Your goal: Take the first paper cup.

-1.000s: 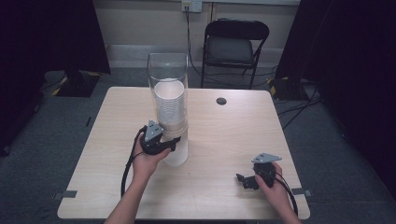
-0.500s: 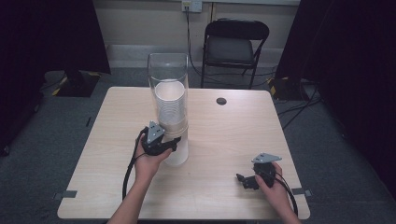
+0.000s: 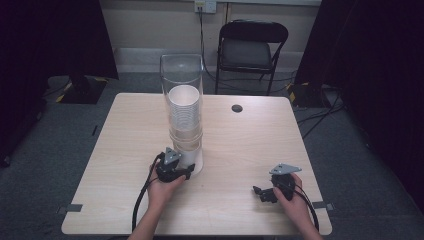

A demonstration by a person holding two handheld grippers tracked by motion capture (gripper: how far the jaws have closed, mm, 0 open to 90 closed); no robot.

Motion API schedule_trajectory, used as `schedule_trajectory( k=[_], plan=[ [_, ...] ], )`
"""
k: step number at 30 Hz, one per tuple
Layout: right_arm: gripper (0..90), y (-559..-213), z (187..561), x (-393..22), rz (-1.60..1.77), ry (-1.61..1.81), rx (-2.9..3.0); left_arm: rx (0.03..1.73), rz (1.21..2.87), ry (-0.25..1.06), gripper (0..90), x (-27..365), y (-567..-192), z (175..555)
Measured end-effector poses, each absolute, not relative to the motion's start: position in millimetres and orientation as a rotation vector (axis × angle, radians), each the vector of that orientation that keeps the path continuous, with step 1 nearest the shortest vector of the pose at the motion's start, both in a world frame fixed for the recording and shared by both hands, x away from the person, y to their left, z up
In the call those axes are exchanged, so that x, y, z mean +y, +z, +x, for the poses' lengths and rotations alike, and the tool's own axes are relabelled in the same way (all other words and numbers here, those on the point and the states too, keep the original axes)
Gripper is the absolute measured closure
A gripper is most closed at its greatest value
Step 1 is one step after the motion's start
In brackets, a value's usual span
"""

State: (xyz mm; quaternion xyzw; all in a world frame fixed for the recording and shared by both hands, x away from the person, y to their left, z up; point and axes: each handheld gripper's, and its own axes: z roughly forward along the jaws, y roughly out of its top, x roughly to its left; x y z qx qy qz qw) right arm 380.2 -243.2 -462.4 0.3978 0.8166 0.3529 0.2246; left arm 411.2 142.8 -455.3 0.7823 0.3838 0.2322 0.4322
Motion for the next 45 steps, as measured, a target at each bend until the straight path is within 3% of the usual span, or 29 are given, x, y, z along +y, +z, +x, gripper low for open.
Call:
schedule_trajectory(
  k=[21,45],
  plan=[
    [0.0,-462,380,-243,1.098,0.974,2.253,1.031,1.949,0.577,37.2,202,-456,396],
    [0.0,-462,380,-243,1.098,0.974,2.253,1.208,1.892,0.648,36.8,232,-463,413]
  ],
)
